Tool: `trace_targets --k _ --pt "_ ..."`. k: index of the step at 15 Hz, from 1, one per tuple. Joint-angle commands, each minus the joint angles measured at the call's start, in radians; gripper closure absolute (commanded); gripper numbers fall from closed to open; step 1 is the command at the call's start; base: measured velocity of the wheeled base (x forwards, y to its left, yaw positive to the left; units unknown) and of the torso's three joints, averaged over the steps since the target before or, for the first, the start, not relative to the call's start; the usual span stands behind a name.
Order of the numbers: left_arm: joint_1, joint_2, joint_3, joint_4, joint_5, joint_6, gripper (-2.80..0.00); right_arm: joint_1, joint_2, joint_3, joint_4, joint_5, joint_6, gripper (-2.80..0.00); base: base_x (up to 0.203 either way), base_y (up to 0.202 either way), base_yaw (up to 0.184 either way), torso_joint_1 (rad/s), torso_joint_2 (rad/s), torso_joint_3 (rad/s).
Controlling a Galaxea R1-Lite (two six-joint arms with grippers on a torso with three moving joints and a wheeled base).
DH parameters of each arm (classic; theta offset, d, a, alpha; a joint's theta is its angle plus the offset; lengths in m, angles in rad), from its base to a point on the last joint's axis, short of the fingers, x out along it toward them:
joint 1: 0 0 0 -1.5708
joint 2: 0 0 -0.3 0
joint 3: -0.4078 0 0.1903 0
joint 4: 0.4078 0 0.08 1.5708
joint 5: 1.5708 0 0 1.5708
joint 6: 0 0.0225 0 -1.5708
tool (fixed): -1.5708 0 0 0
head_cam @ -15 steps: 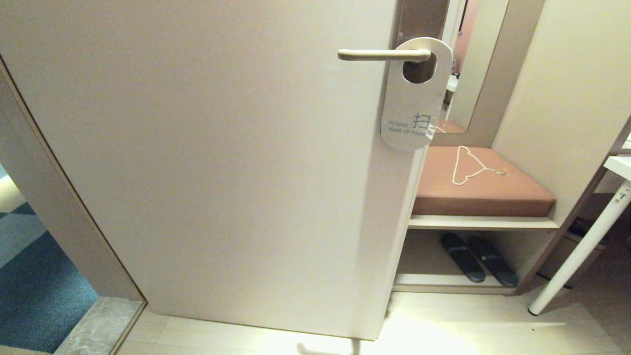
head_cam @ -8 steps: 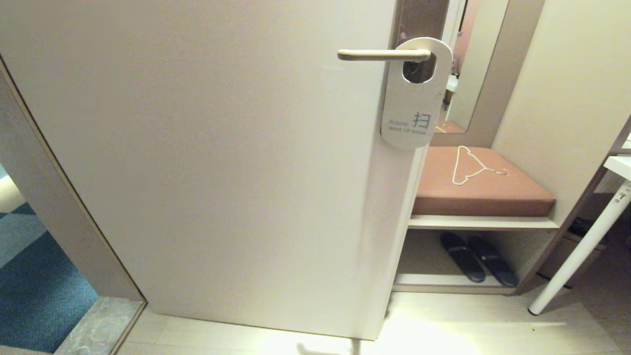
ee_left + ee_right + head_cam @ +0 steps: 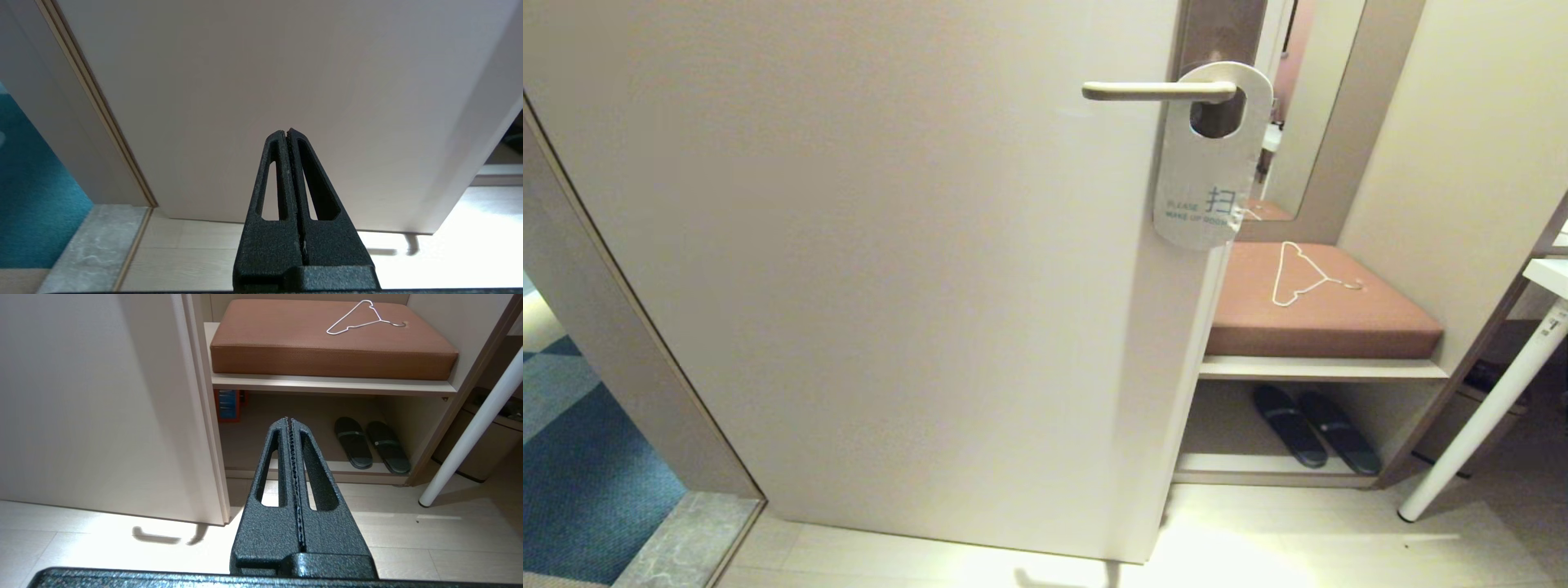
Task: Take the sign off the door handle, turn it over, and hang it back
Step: Take down the sign
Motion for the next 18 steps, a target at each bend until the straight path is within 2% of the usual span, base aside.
trace_targets --k 1,16,18 --pt "0.0 0.002 0.0 -0.001 0.0 -0.005 0.0 0.0 0.001 0.0 0.0 0.0 0.001 0.0 0.0 0.0 0.0 0.0 0.0 0.0" --pt "0.0 0.002 0.0 -0.001 0.0 -0.007 0.0 0.0 0.004 -0.003 0.011 0.015 -0.015 0.0 0.0 0.0 0.0 0.0 0.0 0.0" --pt "0.0 0.002 0.0 -0.001 0.0 -0.007 0.0 0.0 0.002 -0.004 0.01 0.011 -0.036 0.0 0.0 0.0 0.0 0.0 0.0 0.0"
